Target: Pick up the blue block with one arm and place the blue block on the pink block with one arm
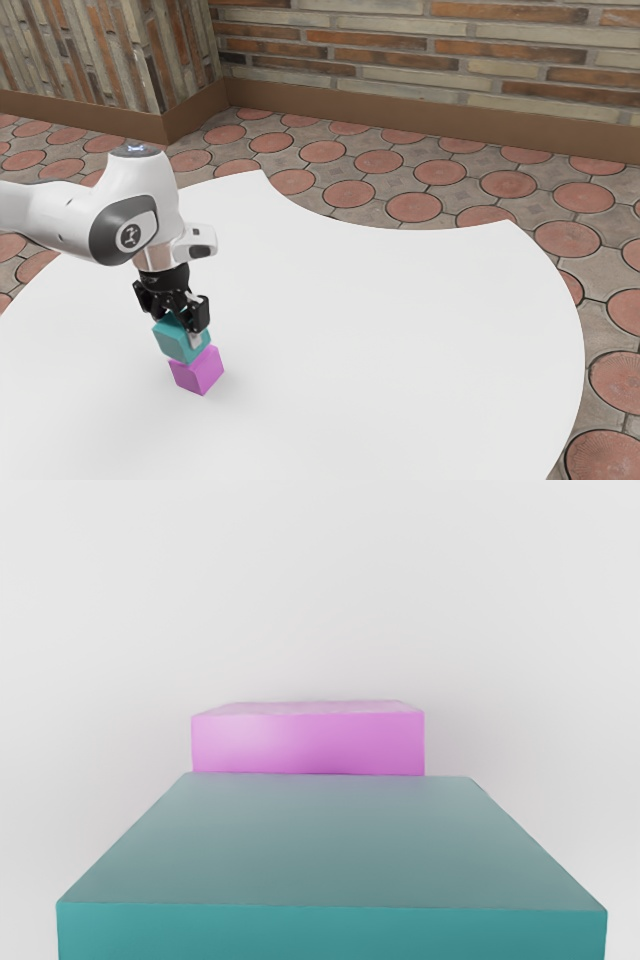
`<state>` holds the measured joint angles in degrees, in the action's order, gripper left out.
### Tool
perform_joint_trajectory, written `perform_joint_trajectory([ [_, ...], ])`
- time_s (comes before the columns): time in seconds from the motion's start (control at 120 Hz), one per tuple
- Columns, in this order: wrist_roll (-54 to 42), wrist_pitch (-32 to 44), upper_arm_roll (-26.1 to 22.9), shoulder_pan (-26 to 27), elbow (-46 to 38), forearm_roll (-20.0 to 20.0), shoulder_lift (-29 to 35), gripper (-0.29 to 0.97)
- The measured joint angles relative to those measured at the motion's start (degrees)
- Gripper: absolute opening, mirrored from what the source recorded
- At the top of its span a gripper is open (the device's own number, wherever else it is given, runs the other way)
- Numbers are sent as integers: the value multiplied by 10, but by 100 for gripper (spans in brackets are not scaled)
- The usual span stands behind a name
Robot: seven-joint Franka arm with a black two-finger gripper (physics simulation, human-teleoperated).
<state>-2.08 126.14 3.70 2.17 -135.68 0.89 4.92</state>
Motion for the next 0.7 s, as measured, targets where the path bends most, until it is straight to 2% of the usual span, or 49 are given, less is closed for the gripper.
perform_joint_trajectory([
  [0.067,-1,1,0,0,0,0,0,38],
  [0.317,-6,2,0,0,1,-6,2,57],
  [0.45,-8,-8,1,1,10,-7,40,61],
  [0.65,-12,-91,3,-10,143,-22,39,64],
  [0.7,-14,-116,3,-11,197,-26,14,64],
])
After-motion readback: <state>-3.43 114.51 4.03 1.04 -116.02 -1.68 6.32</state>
